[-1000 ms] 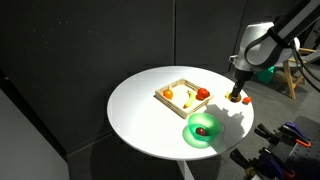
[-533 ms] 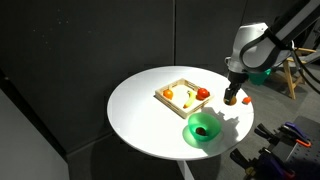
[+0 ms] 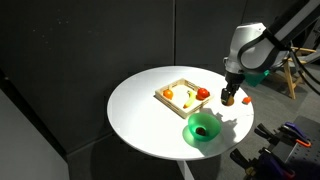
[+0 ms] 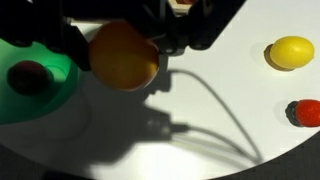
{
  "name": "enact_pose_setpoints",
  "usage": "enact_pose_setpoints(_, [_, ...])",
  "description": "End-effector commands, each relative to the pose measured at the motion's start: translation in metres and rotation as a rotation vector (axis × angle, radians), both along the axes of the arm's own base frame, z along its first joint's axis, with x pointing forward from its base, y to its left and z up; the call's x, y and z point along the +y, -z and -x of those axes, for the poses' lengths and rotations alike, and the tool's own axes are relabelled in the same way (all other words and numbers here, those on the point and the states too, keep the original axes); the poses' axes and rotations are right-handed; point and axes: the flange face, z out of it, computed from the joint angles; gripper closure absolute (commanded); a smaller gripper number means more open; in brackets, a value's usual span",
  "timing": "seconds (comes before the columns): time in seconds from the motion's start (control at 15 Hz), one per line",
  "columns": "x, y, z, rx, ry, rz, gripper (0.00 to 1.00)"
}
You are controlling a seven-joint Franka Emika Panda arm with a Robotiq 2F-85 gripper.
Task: Put the yellow object in the bowl
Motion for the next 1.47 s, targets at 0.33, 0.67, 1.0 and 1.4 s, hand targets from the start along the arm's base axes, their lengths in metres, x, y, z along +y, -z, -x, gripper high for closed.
enact_pose_setpoints(0.33, [0.0, 0.0, 0.0, 0.002, 0.0, 0.0, 0.33])
enact_pose_setpoints(0.67, [0.0, -0.005, -0.003, -0.008, 0.001, 0.0, 0.58])
enact_pose_setpoints(1.0, [0.003, -0.015, -0.012, -0.025, -0.004, 0.007, 0.58])
enact_pose_setpoints(1.4, [0.021, -0.029, -0.026, -0.044, -0.061, 0.005, 0.58])
